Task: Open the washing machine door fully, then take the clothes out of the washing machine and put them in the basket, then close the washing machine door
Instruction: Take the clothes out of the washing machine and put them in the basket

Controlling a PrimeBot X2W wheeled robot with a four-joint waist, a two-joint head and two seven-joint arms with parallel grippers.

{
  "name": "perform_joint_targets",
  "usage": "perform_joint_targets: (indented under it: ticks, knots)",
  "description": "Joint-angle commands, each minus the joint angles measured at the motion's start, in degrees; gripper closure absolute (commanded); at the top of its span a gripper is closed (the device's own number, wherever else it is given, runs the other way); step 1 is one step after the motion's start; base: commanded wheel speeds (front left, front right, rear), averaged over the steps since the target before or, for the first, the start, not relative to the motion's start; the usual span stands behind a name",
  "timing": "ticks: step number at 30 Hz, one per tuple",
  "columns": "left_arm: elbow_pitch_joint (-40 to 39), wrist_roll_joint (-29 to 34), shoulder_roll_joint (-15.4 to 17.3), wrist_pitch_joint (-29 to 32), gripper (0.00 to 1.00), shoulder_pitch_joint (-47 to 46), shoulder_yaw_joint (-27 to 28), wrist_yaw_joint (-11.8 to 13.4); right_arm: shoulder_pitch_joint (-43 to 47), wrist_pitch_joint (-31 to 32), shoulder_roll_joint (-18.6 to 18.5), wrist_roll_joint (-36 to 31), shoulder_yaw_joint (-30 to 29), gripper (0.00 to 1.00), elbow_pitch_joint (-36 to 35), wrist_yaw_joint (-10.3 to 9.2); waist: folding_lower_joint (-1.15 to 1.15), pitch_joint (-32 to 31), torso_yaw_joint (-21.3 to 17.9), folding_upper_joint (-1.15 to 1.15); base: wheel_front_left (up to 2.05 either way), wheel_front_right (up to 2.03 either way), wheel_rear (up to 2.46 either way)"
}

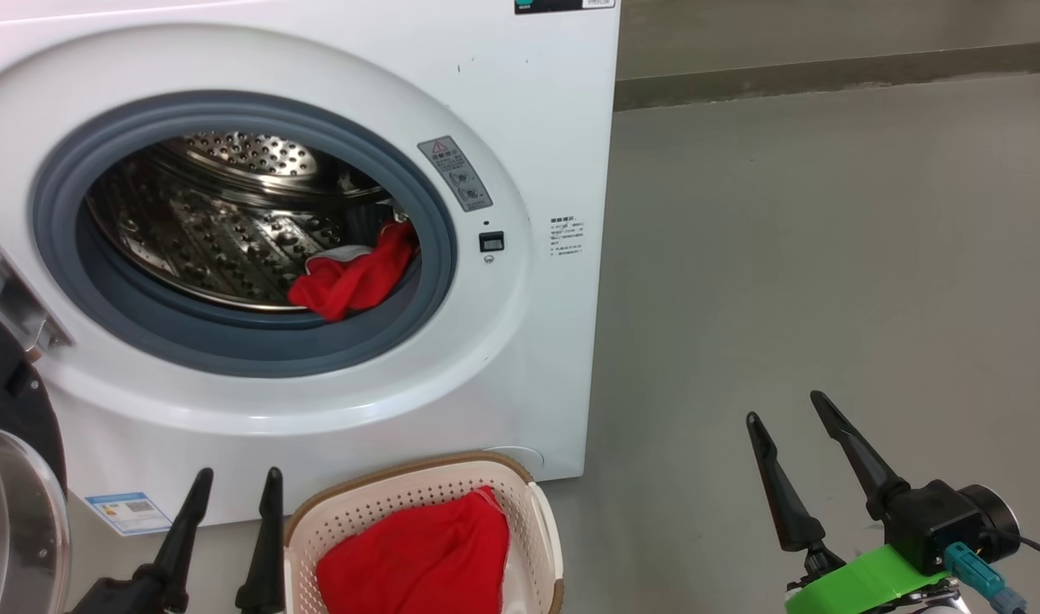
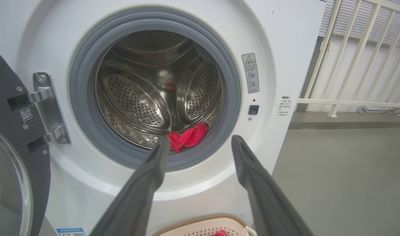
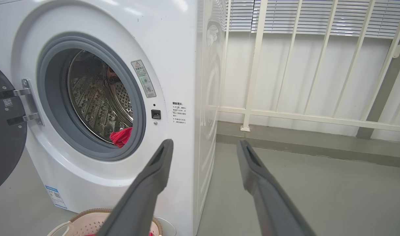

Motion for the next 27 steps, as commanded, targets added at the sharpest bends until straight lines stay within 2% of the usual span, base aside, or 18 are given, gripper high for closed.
perform_joint_targets:
  ticks: [1,20,27]
  knots:
    - [-1.41,0.54,0.55,-0.68,0.00,-1.29,2.29,0.35,-1.19,-0.37,-0.29,0.28,1.39,0.00,-1.35,0.36,0.00,0.05,-0.03,0.00,0.00,0.00,0.00]
    - [-0.43,-0.12,-0.42,-0.68,0.00,-1.99,3.03,-0.36,-1.33,-0.37,-0.37,0.31,1.19,0.00,-1.56,0.36,0.00,1.34,-0.63,0.00,0.00,0.00,0.00]
    - [1.61,-1.54,-0.78,-0.68,0.00,-5.14,3.93,-0.69,-1.85,-0.37,-0.28,0.31,1.17,0.00,-2.52,0.36,0.00,3.28,-0.23,0.00,0.00,0.00,0.00]
